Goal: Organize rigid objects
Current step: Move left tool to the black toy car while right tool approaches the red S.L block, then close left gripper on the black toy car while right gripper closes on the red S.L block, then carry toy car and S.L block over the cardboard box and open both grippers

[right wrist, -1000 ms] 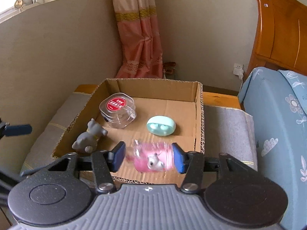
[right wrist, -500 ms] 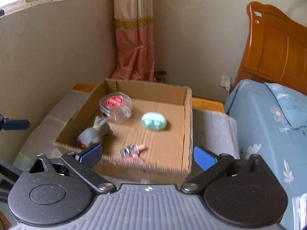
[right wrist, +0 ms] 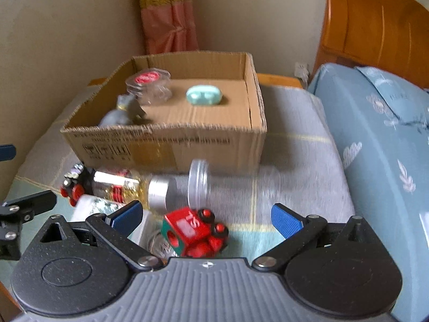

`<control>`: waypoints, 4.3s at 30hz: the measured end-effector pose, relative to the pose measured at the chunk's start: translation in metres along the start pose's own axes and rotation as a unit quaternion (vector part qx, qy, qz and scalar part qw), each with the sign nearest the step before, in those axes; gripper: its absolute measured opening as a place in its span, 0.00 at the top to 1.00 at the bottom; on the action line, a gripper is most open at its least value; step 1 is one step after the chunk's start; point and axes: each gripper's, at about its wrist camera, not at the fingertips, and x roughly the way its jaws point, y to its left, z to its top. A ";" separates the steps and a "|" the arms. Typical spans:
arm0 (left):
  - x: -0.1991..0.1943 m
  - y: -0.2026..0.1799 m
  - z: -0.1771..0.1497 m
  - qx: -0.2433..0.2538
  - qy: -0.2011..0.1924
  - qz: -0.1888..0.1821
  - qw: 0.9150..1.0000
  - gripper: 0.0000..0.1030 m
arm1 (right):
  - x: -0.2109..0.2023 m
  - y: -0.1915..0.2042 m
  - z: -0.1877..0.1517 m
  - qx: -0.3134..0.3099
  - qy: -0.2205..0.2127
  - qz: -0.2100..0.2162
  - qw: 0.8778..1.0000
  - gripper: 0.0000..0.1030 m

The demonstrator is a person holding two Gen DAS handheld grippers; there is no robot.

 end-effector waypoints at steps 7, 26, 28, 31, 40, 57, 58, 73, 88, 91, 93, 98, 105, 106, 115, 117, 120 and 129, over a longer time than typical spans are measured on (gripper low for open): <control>0.010 0.006 -0.008 -0.019 0.016 -0.007 1.000 0.01 | 0.020 -0.004 -0.009 0.042 0.012 0.005 0.999 0.00; 0.042 0.017 -0.002 -0.045 0.036 -0.009 0.998 0.01 | 0.031 -0.047 -0.037 0.092 0.033 -0.033 0.995 0.00; 0.047 0.021 -0.001 -0.050 0.038 -0.008 0.998 0.01 | 0.031 -0.049 -0.040 0.085 0.037 -0.049 0.995 0.00; 0.052 0.025 -0.002 -0.059 0.041 -0.006 0.997 0.01 | 0.033 -0.047 -0.044 0.062 0.039 -0.073 0.995 0.00; 0.055 0.047 -0.013 -0.084 0.050 0.009 0.995 0.01 | 0.031 -0.051 -0.049 0.049 0.029 -0.069 0.996 0.00; 0.065 0.051 -0.033 -0.100 0.070 -0.022 0.992 0.01 | 0.028 -0.050 -0.056 0.037 0.006 -0.063 0.997 0.00; 0.068 0.050 -0.034 -0.101 0.071 -0.021 0.992 0.01 | 0.028 -0.050 -0.056 0.036 0.006 -0.062 0.997 0.00; 0.070 0.049 -0.040 -0.104 0.057 0.005 0.993 0.01 | 0.022 -0.061 -0.067 0.001 -0.021 -0.039 0.999 0.00; 0.067 0.042 -0.033 -0.100 0.048 -0.004 0.994 0.31 | 0.025 -0.042 -0.054 -0.043 -0.039 0.001 0.998 0.28; 0.066 0.040 -0.031 -0.087 0.050 -0.011 0.995 0.42 | 0.023 -0.041 -0.053 -0.046 -0.039 0.002 0.998 0.40; 0.065 0.039 -0.031 -0.084 0.050 -0.014 0.995 0.48 | 0.023 -0.041 -0.051 -0.045 -0.037 -0.001 0.998 0.44; 0.068 0.038 -0.028 -0.081 0.050 -0.017 0.995 0.47 | 0.025 -0.041 -0.050 -0.050 -0.034 -0.002 0.998 0.43; 0.070 0.041 -0.025 -0.082 0.058 -0.031 0.994 0.48 | 0.023 -0.039 -0.049 -0.064 -0.028 -0.004 0.998 0.43; 0.069 0.042 -0.025 -0.081 0.058 -0.035 0.994 0.48 | 0.022 -0.039 -0.049 -0.070 -0.026 -0.001 0.997 0.43; 0.047 0.047 -0.020 -0.073 0.053 -0.058 0.994 0.48 | -0.001 -0.038 -0.044 -0.101 -0.024 0.022 0.994 0.44; 0.040 0.049 -0.018 -0.070 0.052 -0.064 0.994 0.48 | -0.009 -0.038 -0.041 -0.103 -0.026 0.029 0.994 0.44; 0.030 0.048 -0.014 -0.060 0.049 -0.069 0.995 0.48 | -0.020 -0.038 -0.035 -0.110 -0.032 0.038 0.993 0.44; 0.009 0.044 0.004 -0.036 0.039 -0.090 0.995 0.48 | -0.046 -0.029 0.001 -0.136 -0.069 0.058 0.987 0.44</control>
